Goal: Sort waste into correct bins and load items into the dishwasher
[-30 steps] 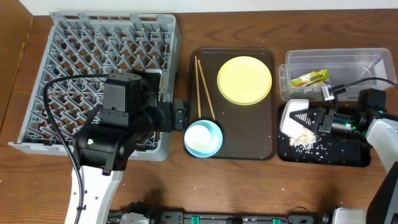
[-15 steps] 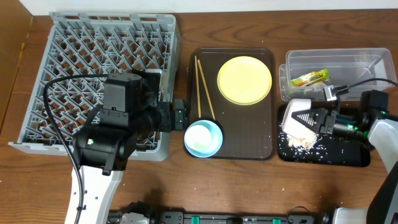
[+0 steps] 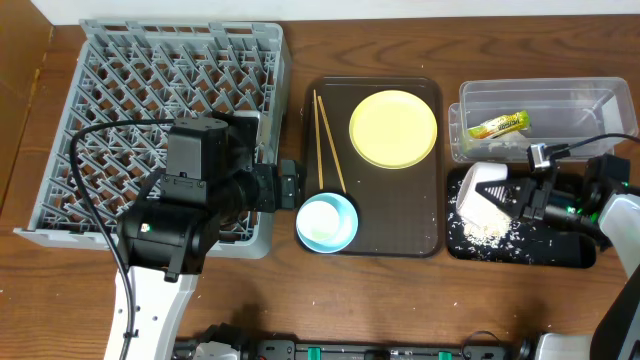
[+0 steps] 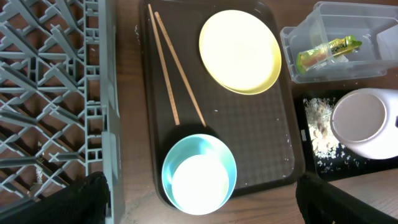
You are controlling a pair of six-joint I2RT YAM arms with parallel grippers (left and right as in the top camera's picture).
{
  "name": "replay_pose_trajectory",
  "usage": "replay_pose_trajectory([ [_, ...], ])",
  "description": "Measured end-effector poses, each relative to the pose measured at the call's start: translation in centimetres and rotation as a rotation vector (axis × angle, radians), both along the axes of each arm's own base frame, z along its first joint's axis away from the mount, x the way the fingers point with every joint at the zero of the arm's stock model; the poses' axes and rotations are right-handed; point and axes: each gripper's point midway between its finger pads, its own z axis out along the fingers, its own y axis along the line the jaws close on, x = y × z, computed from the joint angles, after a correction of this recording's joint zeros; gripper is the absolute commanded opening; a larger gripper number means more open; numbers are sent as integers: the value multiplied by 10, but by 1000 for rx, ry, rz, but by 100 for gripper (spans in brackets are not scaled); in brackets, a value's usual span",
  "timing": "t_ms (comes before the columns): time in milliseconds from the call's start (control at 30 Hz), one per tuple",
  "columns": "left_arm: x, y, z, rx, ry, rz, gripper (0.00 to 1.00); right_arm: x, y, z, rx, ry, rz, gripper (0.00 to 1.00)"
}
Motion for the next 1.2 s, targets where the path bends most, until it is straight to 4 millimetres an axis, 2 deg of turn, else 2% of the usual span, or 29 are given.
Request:
replay_pose_trajectory([
  [300,0,0,0,0,0,0,96,-1,-5,-4,-29,14,-14,1],
  [367,0,0,0,0,0,0,97,1,-8,-13,-73,51,-26,1],
  [600,0,0,0,0,0,0,96,-2,-8,-15,-99,121,-38,1],
  [733,0,0,0,0,0,0,96,-11,13,-8,-226,130,46,1],
  [900,0,0,0,0,0,0,97,-17,54,4,-602,11,204,1],
  [967,0,0,0,0,0,0,97,-19,73,2,-745,-58,245,1],
  [1033,0,0,0,0,0,0,96,-24,93,-8,-877,-103,282,1],
  [1200,0,0,0,0,0,0,97,-29,126,-47,-1120,-142,308,1],
])
